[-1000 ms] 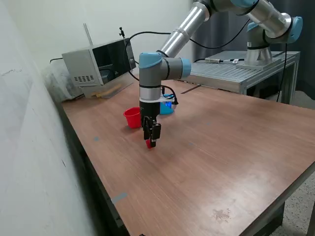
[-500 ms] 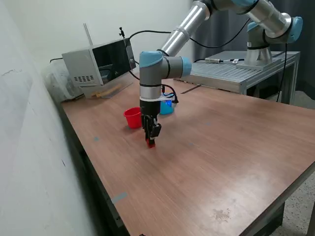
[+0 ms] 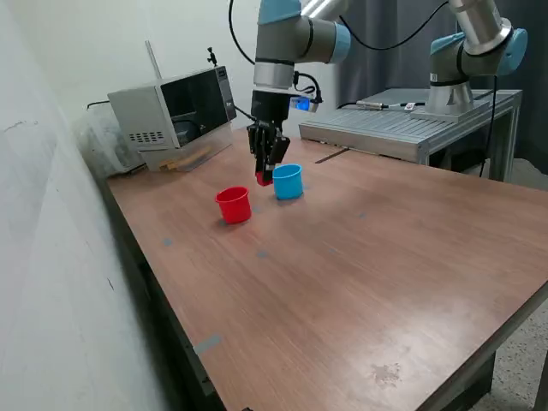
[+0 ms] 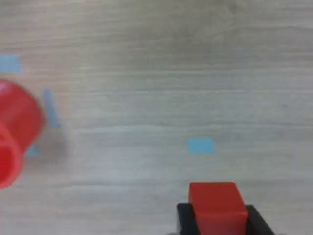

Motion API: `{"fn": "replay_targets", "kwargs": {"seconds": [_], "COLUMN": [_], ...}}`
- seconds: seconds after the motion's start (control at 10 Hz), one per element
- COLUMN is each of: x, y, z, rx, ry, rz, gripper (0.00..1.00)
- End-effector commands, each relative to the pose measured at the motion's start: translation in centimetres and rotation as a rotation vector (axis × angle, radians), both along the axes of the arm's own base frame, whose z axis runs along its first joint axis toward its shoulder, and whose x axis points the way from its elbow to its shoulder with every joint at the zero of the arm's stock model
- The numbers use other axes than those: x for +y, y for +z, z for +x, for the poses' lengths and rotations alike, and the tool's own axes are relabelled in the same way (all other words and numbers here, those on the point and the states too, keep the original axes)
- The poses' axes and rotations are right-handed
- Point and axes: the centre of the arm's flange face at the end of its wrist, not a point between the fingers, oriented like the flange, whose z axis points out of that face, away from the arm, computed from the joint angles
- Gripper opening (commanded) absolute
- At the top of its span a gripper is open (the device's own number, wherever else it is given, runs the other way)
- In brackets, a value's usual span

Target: Place red objects in the red bin, and blue objects in the blue bin.

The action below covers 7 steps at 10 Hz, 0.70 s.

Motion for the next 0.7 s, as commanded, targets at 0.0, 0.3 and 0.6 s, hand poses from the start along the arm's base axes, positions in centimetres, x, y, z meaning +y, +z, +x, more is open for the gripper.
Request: {"fn": "replay_targets", "kwargs": {"seconds": [0.0,0.3,0.6], "x": [6.8,15.4,18.8], "y": [3.0,0.4,-2.8], "z": [1.3,0.1,-2.3], "rx": [0.002,-0.028,-0.043], "ry": [-0.086,-0.168,-0.196], "rz": [0.009,0.015,0.016], "gripper": [0.0,0.0,0.0]}}
